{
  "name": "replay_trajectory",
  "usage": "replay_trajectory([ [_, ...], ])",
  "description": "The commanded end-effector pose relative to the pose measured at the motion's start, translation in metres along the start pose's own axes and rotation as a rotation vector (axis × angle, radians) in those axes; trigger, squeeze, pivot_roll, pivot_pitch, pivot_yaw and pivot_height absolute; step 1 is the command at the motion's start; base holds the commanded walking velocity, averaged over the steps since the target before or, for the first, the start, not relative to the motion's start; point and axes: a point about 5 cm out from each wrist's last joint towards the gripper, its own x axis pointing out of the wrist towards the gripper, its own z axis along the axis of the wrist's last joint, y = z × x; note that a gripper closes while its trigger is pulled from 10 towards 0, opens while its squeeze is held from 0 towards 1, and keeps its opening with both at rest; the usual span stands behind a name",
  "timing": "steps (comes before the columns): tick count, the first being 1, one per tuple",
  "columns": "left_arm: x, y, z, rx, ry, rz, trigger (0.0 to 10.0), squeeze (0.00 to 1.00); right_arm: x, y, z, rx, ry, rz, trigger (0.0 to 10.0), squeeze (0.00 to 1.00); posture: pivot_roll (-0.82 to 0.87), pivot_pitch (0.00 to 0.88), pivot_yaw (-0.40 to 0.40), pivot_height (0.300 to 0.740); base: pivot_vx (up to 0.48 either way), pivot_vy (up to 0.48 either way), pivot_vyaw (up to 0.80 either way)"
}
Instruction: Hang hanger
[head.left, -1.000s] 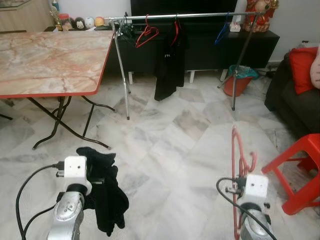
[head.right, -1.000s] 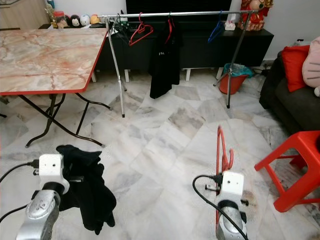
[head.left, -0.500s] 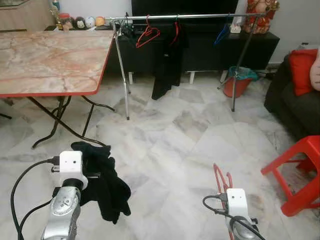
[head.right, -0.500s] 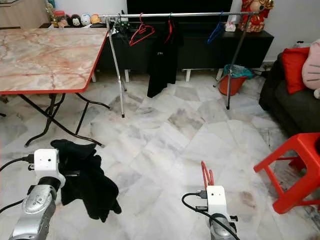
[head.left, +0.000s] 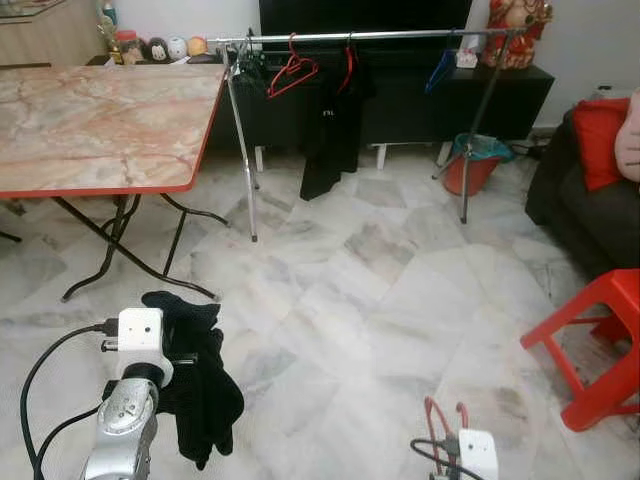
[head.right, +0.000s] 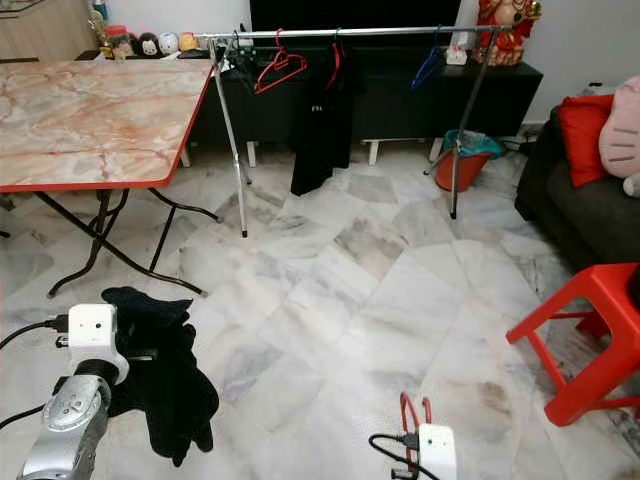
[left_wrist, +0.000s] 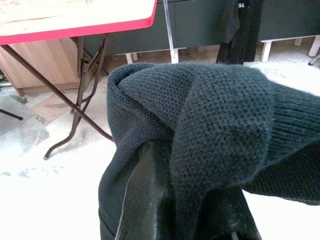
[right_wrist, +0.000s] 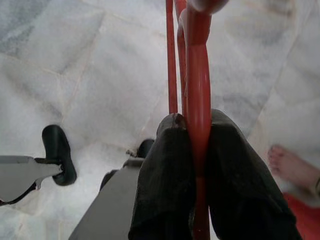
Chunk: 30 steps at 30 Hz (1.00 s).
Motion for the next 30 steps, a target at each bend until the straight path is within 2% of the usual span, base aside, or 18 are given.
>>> replay_trajectory([
  [1, 0.001, 0.001, 0.004, 0.0, -0.018, 0.002, 10.0, 0.0, 0.0, -0.007, 0.001, 0.021, -0.006, -0.022, 10.0, 0.0, 0.07, 0.0, 0.02, 0.74, 0.0, 0.0, 0.0],
  [10, 0.002, 0.002, 0.004, -0.005, -0.015, 0.019, 10.0, 0.0, 0.0, -0.017, 0.001, 0.001, 0.003, -0.03, 10.0, 0.0, 0.09, 0.0, 0.001, 0.74, 0.0, 0.0, 0.0],
  [17, -0.003, 0.004, 0.002, -0.002, -0.011, 0.026, 10.0, 0.0, 0.0, -0.014, -0.001, 0.02, 0.009, -0.032, 10.0, 0.0, 0.1, 0.0, -0.005, 0.74, 0.0, 0.0, 0.73],
  [22, -0.004, 0.005, 0.001, 0.0, -0.007, 0.031, 10.0, 0.0, 0.0, -0.012, 0.0, -0.003, 0.012, -0.022, 10.0, 0.0, 0.1, 0.0, -0.004, 0.74, 0.0, 0.0, 0.8],
  [30, -0.003, 0.003, 0.003, -0.004, -0.016, 0.02, 10.0, 0.0, 0.0, -0.013, -0.001, 0.043, 0.014, -0.033, 10.0, 0.0, 0.1, 0.0, -0.002, 0.74, 0.0, 0.0, 0.76],
])
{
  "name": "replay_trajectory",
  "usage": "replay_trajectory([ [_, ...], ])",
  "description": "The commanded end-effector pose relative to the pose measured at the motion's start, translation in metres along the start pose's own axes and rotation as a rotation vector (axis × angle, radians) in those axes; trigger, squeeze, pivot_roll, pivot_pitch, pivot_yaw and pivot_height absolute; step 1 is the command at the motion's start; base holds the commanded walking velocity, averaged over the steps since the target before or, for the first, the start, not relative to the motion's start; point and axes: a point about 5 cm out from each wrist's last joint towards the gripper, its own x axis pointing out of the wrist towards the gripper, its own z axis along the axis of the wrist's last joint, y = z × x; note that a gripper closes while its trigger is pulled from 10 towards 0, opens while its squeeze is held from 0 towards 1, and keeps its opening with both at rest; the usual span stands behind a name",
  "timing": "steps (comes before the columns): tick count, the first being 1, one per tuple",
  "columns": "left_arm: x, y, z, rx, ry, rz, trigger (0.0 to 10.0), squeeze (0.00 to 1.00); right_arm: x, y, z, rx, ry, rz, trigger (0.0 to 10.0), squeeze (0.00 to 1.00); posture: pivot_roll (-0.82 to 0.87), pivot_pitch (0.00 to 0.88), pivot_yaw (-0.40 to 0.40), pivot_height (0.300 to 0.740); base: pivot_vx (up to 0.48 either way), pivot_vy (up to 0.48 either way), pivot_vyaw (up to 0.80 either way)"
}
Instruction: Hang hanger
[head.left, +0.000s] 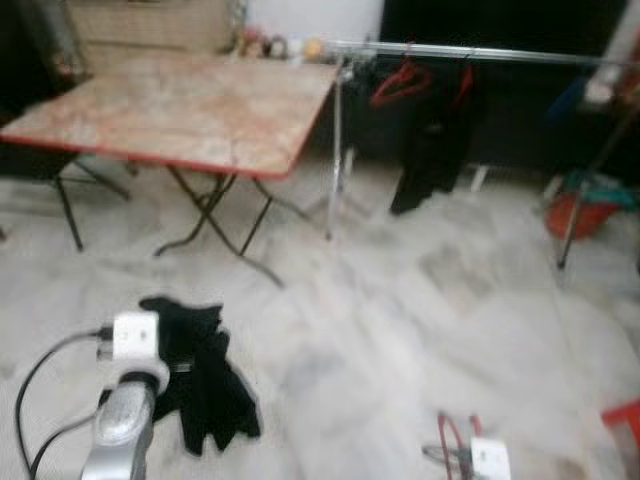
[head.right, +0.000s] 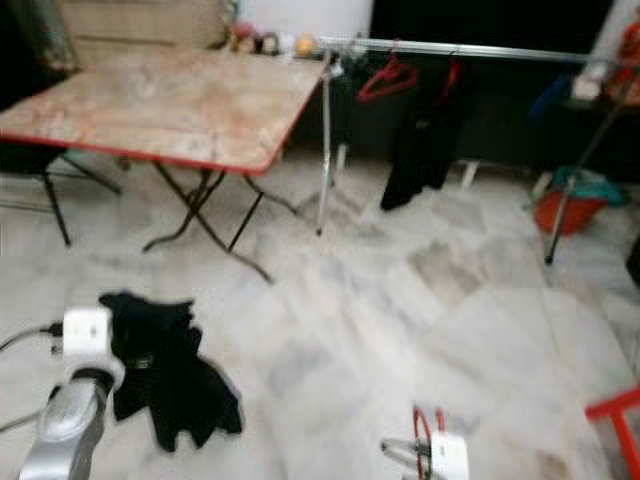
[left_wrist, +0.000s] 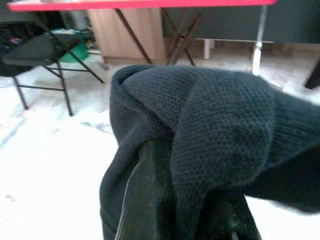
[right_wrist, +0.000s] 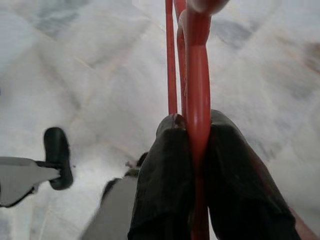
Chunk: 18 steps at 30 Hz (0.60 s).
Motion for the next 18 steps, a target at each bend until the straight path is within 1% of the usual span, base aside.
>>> replay_trajectory([
  [1, 0.003, -0.002, 0.008, 0.001, -0.035, -0.005, 10.0, 0.0, 0.0, -0.004, -0.002, 0.032, 0.007, -0.008, 10.0, 0.0, 0.1, 0.0, -0.002, 0.74, 0.0, 0.0, 0.46],
  [5, 0.002, -0.003, 0.011, 0.004, -0.049, -0.015, 10.0, 0.0, 0.0, 0.002, -0.002, 0.051, -0.005, 0.008, 10.0, 0.0, 0.11, 0.0, -0.004, 0.74, 0.0, 0.0, 0.0],
  [8, 0.002, -0.004, 0.012, -0.002, -0.053, -0.031, 10.0, 0.0, 0.0, 0.003, -0.003, 0.042, -0.002, 0.009, 10.0, 0.0, 0.12, 0.0, -0.005, 0.74, 0.0, 0.0, 0.0],
  [15, 0.0, -0.01, 0.01, 0.008, -0.044, -0.061, 10.0, 0.0, -0.001, 0.003, -0.006, 0.026, 0.012, 0.005, 10.0, 0.0, 0.12, 0.0, -0.014, 0.74, 0.0, 0.0, 0.0],
  [17, 0.001, -0.012, 0.009, 0.01, -0.036, -0.065, 10.0, 0.0, -0.001, 0.003, -0.007, 0.032, 0.011, 0.005, 10.0, 0.0, 0.12, 0.0, -0.019, 0.74, 0.0, 0.0, 0.0],
  [18, 0.003, -0.015, 0.011, 0.007, -0.037, -0.07, 10.0, 0.0, -0.001, 0.002, -0.007, 0.037, 0.01, 0.004, 10.0, 0.0, 0.13, 0.0, -0.021, 0.74, 0.0, 0.296, 0.0],
])
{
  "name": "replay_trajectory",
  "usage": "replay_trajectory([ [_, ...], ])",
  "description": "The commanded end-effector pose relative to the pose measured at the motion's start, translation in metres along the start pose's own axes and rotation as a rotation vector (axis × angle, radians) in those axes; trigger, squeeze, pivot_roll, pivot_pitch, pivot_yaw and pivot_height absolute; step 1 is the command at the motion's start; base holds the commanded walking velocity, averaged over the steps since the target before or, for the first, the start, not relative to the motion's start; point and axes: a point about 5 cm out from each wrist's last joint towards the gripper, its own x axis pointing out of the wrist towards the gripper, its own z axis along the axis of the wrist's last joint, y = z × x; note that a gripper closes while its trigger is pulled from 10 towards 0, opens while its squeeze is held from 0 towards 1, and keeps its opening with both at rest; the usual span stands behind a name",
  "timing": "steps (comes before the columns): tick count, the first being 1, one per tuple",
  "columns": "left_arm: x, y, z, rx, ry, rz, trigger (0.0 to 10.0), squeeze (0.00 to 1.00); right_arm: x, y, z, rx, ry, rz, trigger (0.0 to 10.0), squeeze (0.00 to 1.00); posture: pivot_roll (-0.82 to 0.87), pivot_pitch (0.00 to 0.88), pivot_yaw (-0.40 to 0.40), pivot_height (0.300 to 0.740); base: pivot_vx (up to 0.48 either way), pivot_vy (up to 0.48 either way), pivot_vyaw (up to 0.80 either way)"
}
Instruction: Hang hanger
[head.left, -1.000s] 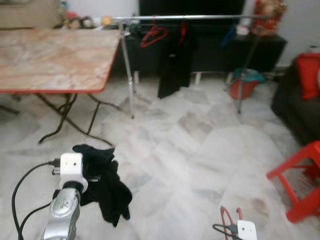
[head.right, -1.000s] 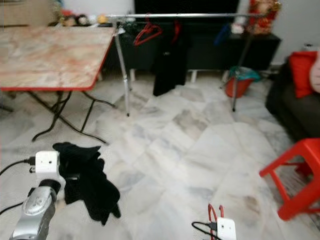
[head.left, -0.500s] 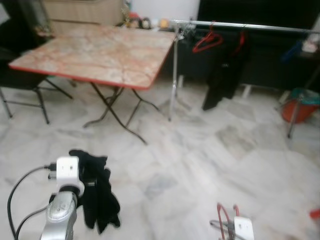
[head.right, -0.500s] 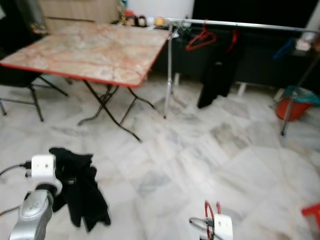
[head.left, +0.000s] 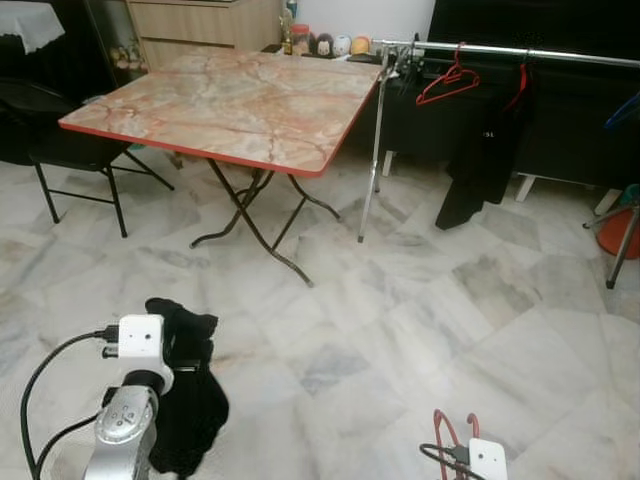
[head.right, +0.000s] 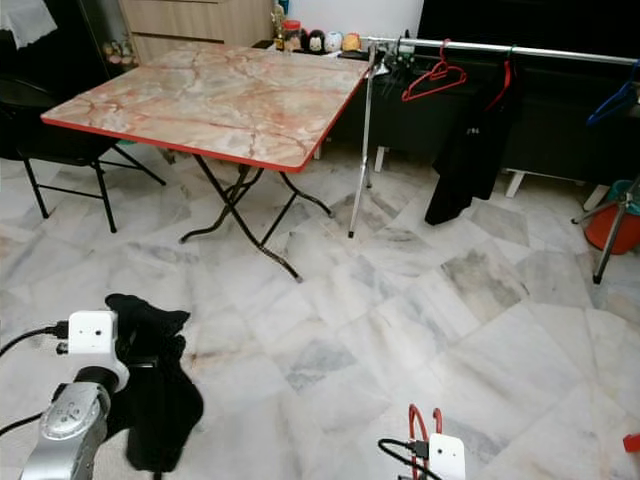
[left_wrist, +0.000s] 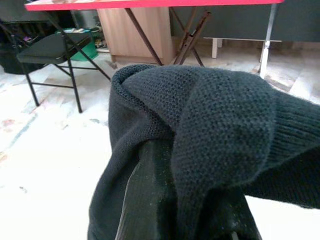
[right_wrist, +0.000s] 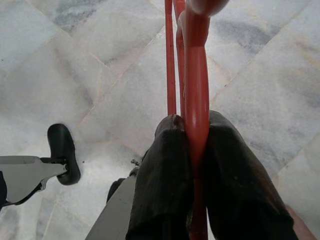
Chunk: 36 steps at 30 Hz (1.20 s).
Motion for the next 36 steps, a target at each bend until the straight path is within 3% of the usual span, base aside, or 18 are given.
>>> replay_trajectory([
  [1, 0.005, -0.005, 0.008, 0.006, -0.028, -0.017, 10.0, 0.0, 0.0, -0.001, -0.002, 0.005, 0.004, -0.004, 10.0, 0.0, 0.13, 0.0, -0.021, 0.74, 0.0, 0.296, 0.0],
  [7, 0.008, -0.009, 0.012, 0.009, -0.038, -0.038, 10.0, 0.0, 0.0, 0.0, -0.002, -0.009, 0.001, -0.003, 10.0, 0.0, 0.13, 0.0, -0.022, 0.74, 0.0, 0.305, -0.51],
  [23, 0.008, -0.014, 0.015, 0.001, -0.045, -0.053, 10.0, 0.0, -0.001, 0.0, 0.002, 0.047, -0.039, 0.001, 10.0, 0.0, 0.12, 0.0, -0.009, 0.74, 0.0, 0.309, -0.05],
  [26, 0.008, -0.015, 0.015, 0.001, -0.043, -0.054, 10.0, 0.0, 0.0, 0.0, 0.002, 0.042, -0.039, 0.001, 10.0, 0.0, 0.12, 0.0, -0.008, 0.74, 0.0, 0.319, -0.79],
  [36, 0.008, -0.016, 0.017, 0.004, -0.05, -0.063, 10.0, 0.0, 0.0, 0.001, 0.002, 0.028, -0.038, -0.002, 10.0, 0.0, 0.12, 0.0, -0.004, 0.74, 0.0, 0.314, 0.0],
])
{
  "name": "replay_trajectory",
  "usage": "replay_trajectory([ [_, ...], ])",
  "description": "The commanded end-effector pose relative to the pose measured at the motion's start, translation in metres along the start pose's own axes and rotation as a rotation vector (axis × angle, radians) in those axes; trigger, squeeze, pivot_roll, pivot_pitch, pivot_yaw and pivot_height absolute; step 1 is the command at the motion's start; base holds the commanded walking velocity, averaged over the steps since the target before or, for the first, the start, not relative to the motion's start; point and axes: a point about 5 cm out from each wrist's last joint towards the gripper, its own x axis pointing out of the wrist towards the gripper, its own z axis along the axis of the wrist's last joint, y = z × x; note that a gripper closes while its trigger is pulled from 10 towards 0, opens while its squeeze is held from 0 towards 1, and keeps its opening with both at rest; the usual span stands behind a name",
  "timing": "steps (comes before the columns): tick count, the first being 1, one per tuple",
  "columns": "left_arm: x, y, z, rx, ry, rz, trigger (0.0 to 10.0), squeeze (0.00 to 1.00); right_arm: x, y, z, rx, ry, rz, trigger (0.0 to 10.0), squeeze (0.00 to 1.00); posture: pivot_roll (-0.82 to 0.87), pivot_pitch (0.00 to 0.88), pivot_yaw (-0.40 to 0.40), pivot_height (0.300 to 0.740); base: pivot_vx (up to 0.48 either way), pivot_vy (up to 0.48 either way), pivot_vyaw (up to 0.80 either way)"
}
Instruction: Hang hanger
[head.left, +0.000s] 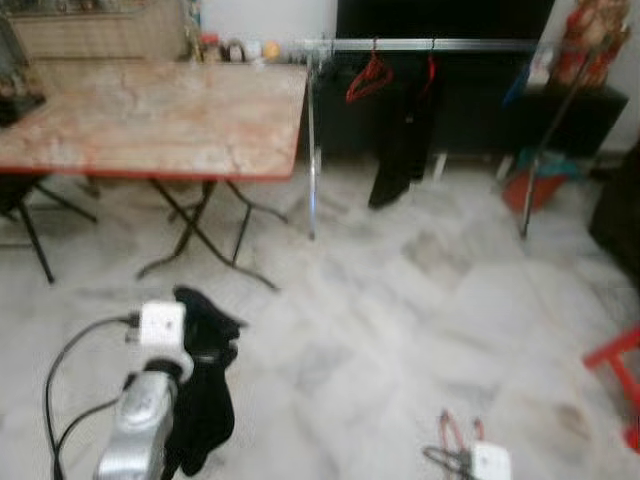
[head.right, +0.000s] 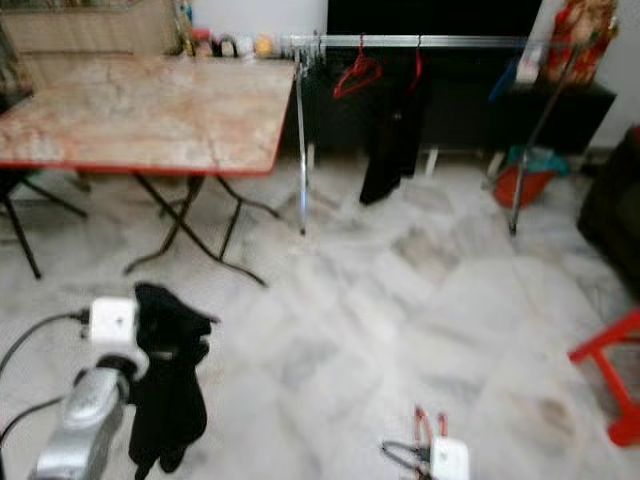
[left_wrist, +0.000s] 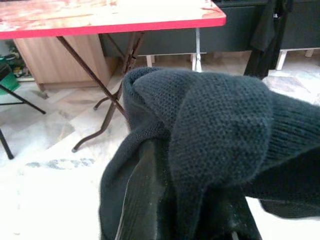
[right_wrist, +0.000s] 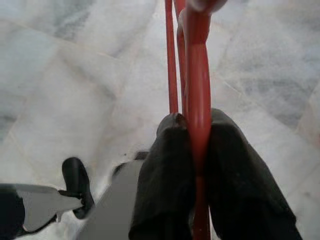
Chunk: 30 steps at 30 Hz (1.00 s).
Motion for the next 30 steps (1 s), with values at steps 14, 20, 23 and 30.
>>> replay_trajectory([
  [14, 0.0032, -0.0045, 0.0084, 0.004, -0.03, -0.019, 10.0, 0.0, 0.0008, -0.0024, 0.0052, 0.007, -0.015, -0.006, 10.0, 0.0, 0.13, 0.0, -0.004, 0.74, 0.0, 0.295, 0.0],
  [20, 0.0033, -0.0052, 0.0085, 0.002, -0.031, -0.021, 10.0, 0.0, 0.0008, -0.0023, 0.0051, 0.008, -0.015, -0.006, 10.0, 0.0, 0.13, 0.0, -0.005, 0.74, 0.0, 0.296, 0.0],
  [23, 0.0036, -0.007, 0.0089, 0.002, -0.034, -0.025, 10.0, 0.0, 0.0009, -0.0026, 0.0053, 0.003, -0.012, -0.003, 10.0, 0.0, 0.13, 0.0, -0.008, 0.74, 0.0, 0.274, 0.0],
  [30, 0.0036, -0.0074, 0.0091, 0.0, -0.035, -0.026, 10.0, 0.0, 0.001, -0.0027, 0.0059, 0.003, -0.014, -0.005, 10.0, 0.0, 0.13, 0.0, -0.008, 0.74, 0.0, 0.304, 0.0],
])
